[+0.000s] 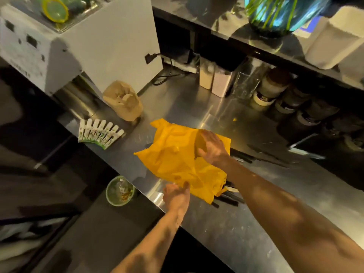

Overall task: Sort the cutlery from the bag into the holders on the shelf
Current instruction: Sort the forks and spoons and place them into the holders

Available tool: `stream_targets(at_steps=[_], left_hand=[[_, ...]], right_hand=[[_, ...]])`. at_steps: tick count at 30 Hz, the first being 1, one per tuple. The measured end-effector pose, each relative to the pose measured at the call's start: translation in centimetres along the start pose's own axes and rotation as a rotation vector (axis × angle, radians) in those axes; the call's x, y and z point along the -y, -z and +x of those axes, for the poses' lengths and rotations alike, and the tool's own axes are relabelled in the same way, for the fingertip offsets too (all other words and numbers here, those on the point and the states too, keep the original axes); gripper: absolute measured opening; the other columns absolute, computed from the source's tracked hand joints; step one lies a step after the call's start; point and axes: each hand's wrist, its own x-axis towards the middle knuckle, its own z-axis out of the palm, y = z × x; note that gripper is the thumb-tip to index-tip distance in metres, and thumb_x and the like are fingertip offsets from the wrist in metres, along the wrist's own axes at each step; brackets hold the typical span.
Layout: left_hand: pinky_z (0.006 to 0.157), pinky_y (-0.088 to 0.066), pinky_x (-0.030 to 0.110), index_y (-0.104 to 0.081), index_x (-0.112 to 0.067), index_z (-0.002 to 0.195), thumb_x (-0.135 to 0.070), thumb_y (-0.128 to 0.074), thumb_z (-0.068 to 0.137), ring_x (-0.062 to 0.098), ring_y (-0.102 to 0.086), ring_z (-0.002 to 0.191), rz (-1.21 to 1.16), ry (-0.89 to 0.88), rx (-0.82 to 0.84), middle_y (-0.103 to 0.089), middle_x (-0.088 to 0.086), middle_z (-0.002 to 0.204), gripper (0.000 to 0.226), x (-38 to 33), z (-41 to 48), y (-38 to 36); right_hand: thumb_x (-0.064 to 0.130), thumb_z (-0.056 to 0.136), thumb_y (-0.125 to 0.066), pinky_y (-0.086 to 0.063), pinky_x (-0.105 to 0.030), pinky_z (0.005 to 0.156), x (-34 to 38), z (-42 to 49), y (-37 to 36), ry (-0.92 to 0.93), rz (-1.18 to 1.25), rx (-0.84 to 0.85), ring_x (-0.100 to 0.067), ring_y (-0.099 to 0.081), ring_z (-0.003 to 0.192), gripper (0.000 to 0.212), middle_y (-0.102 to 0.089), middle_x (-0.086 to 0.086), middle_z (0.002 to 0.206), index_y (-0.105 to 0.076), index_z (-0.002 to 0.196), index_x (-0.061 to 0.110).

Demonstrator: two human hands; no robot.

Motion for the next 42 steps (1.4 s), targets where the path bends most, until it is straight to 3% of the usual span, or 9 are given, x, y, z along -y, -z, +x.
stream_targets(at_steps=[3,6,10,14,21,25,32,38,42], left_hand=[[0.085,-0.053,0.046,-0.052,-0.002,0.123,-0.068,-0.072,0.073,0.036,-0.062,0.107,-0.389,0.191,0.112,-0.061,0.019,0.119,0.085,-0.2,0.7,-1.8],[0.084,-0.057,0.039,-0.059,-0.013,0.123,-0.067,-0.071,0.076,0.024,-0.066,0.099,-0.551,0.184,0.194,-0.067,0.013,0.123,0.072,-1.4,1.4,-3.4],[0.109,-0.040,0.053,-0.059,-0.024,0.101,-0.068,-0.062,0.079,0.038,-0.048,0.126,-0.455,0.268,0.110,-0.050,0.013,0.139,0.050,-2.2,2.6,-5.4],[0.099,-0.050,0.062,-0.028,-0.034,0.134,-0.095,-0.071,0.027,0.038,-0.054,0.117,-0.781,0.379,0.125,-0.047,0.006,0.129,0.130,-2.9,1.9,-4.5],[0.107,-0.039,0.042,-0.057,-0.004,0.128,-0.025,-0.054,0.103,0.037,-0.051,0.121,-0.666,0.154,0.027,-0.050,0.021,0.141,0.033,-5.1,1.1,-4.1],[0.102,-0.032,0.035,-0.057,-0.016,0.096,-0.039,-0.053,0.096,0.029,-0.045,0.108,-0.623,0.031,0.024,-0.048,0.015,0.116,0.023,-7.0,-0.5,-3.8],[0.095,-0.048,0.050,-0.065,-0.033,0.091,-0.042,-0.055,0.086,0.030,-0.060,0.105,-0.649,-0.190,-0.098,-0.062,0.007,0.117,0.014,-6.8,-1.8,-4.6],[0.061,-0.040,0.023,-0.057,-0.010,0.080,-0.005,-0.055,0.097,0.000,-0.048,0.064,-0.634,-0.382,-0.149,-0.059,-0.005,0.072,0.018,-7.2,-3.4,-3.3],[0.068,-0.044,0.035,-0.055,-0.019,0.079,-0.010,-0.053,0.098,0.010,-0.054,0.076,-0.638,-0.327,-0.140,-0.063,-0.003,0.081,0.021,-7.6,-3.9,-3.0]], right_hand=[[0.043,0.096,-0.060,-0.015,-0.048,0.125,0.0,2.8,-0.1,0.006,-0.048,0.021,-0.030,-0.011,0.156,0.084,-0.016,-0.009,0.168,-0.015,0.161,0.016],[0.041,0.097,-0.058,-0.025,-0.046,0.118,-0.5,4.3,-0.3,-0.045,-0.093,0.045,-0.037,-0.031,0.146,0.074,-0.037,-0.016,0.157,-0.025,0.158,0.015],[0.039,0.105,-0.046,-0.034,-0.049,0.109,-1.2,4.0,-0.7,-0.043,-0.168,0.102,-0.037,-0.044,0.132,0.048,-0.049,-0.016,0.140,-0.041,0.148,0.018],[0.034,0.107,-0.045,-0.043,-0.047,0.101,-2.0,3.1,-0.8,-0.038,-0.155,0.093,-0.035,-0.054,0.120,0.029,-0.057,-0.013,0.125,-0.054,0.128,0.017],[0.016,0.106,-0.048,-0.047,-0.041,0.091,-3.3,0.8,-0.4,-0.032,0.089,-0.040,-0.030,-0.056,0.105,0.020,-0.055,-0.017,0.117,-0.055,0.120,0.005],[0.015,0.102,-0.053,-0.045,-0.036,0.078,-3.6,-0.4,0.8,-0.070,0.241,-0.128,-0.026,-0.058,0.094,0.017,-0.060,-0.012,0.106,-0.059,0.115,0.006],[0.016,0.098,-0.059,-0.039,-0.028,0.062,-1.6,-1.3,2.9,-0.030,0.400,-0.188,-0.016,-0.050,0.071,0.008,-0.055,-0.002,0.081,-0.058,0.100,0.008],[0.015,0.098,-0.057,-0.036,-0.016,0.054,0.1,-1.9,4.6,-0.072,0.520,-0.269,-0.011,-0.043,0.066,0.007,-0.048,0.003,0.073,-0.054,0.093,0.010],[0.015,0.098,-0.056,-0.035,-0.024,0.058,0.2,-2.6,5.2,-0.075,0.601,-0.296,-0.012,-0.040,0.068,0.012,-0.045,-0.002,0.075,-0.051,0.088,0.011]])
